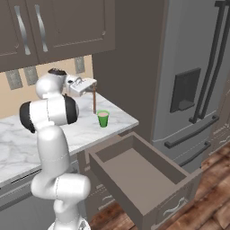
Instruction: Pick up the straw from the left drawer and put it inside the smoothie cup.
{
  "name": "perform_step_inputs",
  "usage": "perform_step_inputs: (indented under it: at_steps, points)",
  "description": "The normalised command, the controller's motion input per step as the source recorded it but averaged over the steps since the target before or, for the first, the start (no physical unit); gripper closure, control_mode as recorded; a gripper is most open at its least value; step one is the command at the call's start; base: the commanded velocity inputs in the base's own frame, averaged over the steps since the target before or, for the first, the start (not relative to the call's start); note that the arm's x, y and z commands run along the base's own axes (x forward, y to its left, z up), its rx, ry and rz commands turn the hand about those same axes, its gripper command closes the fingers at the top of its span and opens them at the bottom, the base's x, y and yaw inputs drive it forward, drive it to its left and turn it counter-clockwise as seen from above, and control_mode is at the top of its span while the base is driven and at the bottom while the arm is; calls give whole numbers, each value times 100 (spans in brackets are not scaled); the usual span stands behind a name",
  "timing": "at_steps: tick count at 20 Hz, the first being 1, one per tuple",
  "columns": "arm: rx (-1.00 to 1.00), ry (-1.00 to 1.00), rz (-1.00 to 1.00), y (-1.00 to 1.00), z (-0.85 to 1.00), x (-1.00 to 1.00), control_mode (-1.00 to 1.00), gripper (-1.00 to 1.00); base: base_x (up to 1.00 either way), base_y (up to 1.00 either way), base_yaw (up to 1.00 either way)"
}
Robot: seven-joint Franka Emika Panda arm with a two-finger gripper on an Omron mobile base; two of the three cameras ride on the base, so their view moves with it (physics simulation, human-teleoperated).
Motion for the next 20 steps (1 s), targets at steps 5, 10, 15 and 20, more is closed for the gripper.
perform_step_inputs:
  at_steps: [5, 10, 15, 20]
  points:
    - [0, 0, 5, 0, -14, 1, -100, 100, 0, 0, 0]
    - [0, 0, 6, 0, -12, 8, -100, 100, 0, 0, 0]
    - [-1, 0, 6, 0, -14, 17, -100, 100, 0, 0, 0]
    - [-1, -1, 7, 0, -10, 22, -100, 100, 0, 0, 0]
